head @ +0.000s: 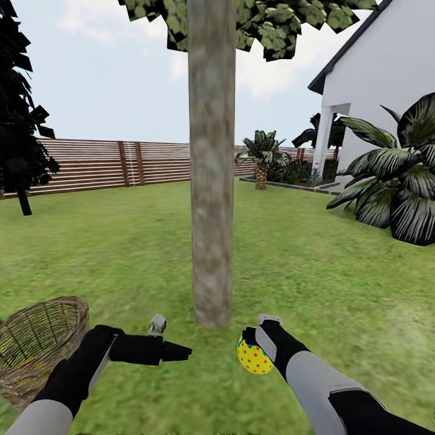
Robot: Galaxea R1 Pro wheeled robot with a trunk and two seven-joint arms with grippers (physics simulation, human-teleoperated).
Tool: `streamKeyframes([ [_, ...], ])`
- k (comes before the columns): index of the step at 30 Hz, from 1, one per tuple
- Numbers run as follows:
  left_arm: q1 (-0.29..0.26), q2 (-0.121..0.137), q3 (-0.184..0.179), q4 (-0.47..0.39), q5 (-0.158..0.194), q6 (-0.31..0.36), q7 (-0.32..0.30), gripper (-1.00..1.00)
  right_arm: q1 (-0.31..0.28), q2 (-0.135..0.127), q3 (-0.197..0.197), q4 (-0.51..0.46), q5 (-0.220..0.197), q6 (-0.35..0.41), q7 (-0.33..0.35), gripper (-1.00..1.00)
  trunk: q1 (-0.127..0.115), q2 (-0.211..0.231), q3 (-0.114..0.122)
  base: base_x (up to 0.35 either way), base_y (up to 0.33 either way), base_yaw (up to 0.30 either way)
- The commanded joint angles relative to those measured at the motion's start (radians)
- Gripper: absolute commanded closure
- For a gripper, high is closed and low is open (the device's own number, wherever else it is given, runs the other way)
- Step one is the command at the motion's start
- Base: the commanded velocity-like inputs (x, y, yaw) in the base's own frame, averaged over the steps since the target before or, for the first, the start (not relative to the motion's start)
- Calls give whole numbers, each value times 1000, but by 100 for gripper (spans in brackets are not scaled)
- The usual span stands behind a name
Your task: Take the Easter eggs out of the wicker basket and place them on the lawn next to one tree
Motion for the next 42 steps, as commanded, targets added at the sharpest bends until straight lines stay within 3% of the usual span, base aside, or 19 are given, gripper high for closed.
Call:
streamKeyframes([
  [1, 0, 1, -2, -1, -2, 10, -5, -100, 0, 0, 4, -2, -9, 4, -7, 100, 0, -1, -5, 0, 0, 0],
  [42, 2, -1, -2, -1, -1, 0, -5, -100, 0, 0, 4, -1, -9, -32, -7, 100, 19, -10, -164, 0, 0, 0],
])
